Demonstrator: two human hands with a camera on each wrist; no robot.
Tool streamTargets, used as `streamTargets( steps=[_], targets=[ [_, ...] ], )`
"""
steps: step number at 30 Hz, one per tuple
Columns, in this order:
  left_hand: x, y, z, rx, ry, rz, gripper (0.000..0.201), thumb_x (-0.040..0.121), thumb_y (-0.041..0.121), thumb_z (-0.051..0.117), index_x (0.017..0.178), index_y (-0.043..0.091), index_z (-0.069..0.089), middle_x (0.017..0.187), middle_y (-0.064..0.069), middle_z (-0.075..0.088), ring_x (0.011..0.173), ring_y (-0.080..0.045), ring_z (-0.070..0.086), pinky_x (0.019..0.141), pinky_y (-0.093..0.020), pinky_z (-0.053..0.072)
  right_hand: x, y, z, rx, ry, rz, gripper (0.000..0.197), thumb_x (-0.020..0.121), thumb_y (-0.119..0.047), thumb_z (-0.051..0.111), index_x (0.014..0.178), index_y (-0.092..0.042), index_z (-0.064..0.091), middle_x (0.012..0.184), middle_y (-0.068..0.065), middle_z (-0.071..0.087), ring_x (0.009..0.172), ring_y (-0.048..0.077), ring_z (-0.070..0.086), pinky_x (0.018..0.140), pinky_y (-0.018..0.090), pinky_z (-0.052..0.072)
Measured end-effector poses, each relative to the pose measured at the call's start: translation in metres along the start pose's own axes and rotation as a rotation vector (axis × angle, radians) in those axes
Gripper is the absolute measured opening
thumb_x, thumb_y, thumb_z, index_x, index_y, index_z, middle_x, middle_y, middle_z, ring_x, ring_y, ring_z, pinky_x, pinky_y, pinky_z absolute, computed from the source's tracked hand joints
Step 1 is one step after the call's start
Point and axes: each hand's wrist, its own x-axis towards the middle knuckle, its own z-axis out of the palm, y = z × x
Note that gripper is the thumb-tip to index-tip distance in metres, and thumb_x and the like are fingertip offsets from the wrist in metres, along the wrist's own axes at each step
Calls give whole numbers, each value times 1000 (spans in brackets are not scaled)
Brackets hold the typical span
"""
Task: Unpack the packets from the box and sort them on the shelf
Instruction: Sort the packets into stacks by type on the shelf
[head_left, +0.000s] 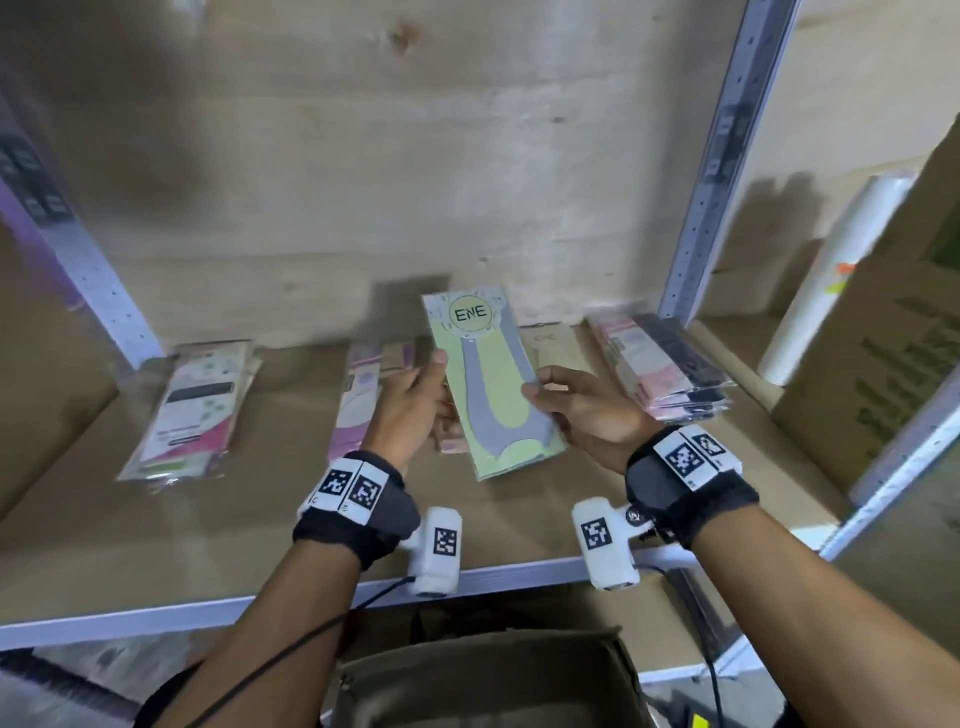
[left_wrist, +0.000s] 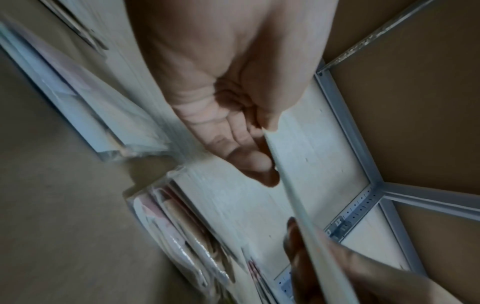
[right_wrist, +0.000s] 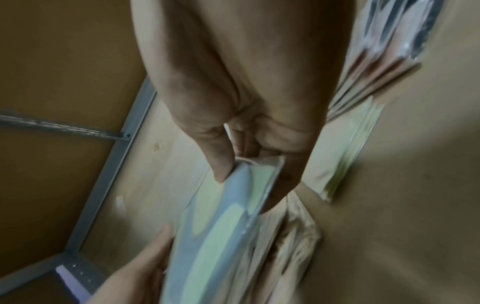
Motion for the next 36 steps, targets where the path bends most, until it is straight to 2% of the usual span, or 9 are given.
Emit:
streamTargets(
  steps=[3, 5, 10, 16, 21, 27, 30, 33, 36],
  targets=[
    [18, 3, -1, -56, 112, -56, 79, 78, 78, 56, 131, 20, 64, 124, -11, 71, 106, -28, 69, 95, -46, 55, -5, 8, -11, -106, -52, -66, 13, 98, -15, 60, 87, -9, 58, 91, 11, 43, 87, 24, 35, 75, 32, 28],
    [24, 6, -3, -76, 209, -24, 79, 72, 76, 64, 124, 16, 64, 125, -10, 70, 118, -30, 66, 105, -52, 49, -9, 14, -16, -214, -107, -70, 15, 99, -15, 58, 94, -2, 60, 90, 9, 43, 86, 22, 36, 78, 33, 26],
    [33, 0, -10, 151, 114, 112, 32, 87, 51, 69, 91, 20, 77, 88, 5, 75, 80, -10, 67, 74, -25, 51, -15, 18, -24, -313, -162, -40, 9, 98, -20, 60, 101, -12, 63, 84, 9, 52, 81, 17, 43, 80, 29, 31],
    [32, -2, -7, 375, 88, 177, 60, 97, 50, 57, 85, -8, 64, 74, -5, 59, 70, -13, 53, 63, -26, 38, -23, 19, -29, -161, -233, 57, 28, 92, -14, 69, 117, -3, 68, 105, 4, 74, 94, 12, 68, 92, 27, 52],
    [20, 5, -10, 32, 9, -72, 32, 94, 47, 64, 67, 40, 80, 70, 34, 70, 67, 3, 71, 63, -16, 53, -31, 13, -26, -27, -363, 41, 31, 96, -3, 59, 127, -1, 62, 115, 6, 71, 101, 14, 68, 90, 22, 53],
    [11, 11, -26, -66, 8, -205, 27, 91, 54, 66, 91, 30, 78, 91, 4, 80, 93, -19, 72, 82, -35, 54, -34, 12, -15, -37, -350, 8, 28, 97, -3, 58, 124, 2, 62, 113, 5, 69, 99, 8, 66, 88, 15, 49],
    [7, 14, -29, -238, 63, -191, 51, 87, 62, 65, 114, 20, 68, 91, -1, 77, 72, -14, 68, 61, -25, 54, -33, 12, -10, -47, -248, -13, 17, 98, -10, 58, 112, -11, 67, 106, -7, 73, 98, 1, 67, 84, 11, 49],
    [-9, 15, -17, -203, -133, -211, 58, 82, 68, 65, 111, 18, 69, 88, -5, 78, 67, -14, 69, 56, -22, 55, -29, 12, -4, 158, -81, 19, 16, 97, -15, 60, 110, -6, 66, 105, -3, 71, 102, 13, 66, 91, 21, 48],
    [-26, 13, -2, -96, -307, -181, 43, 86, 44, 76, 118, 17, 72, 108, -11, 77, 85, -17, 71, 68, -23, 58, -27, 11, 6, 334, 14, 44, 13, 95, -12, 62, 107, -10, 66, 101, 8, 70, 91, 22, 67, 76, 27, 53]
  ],
)
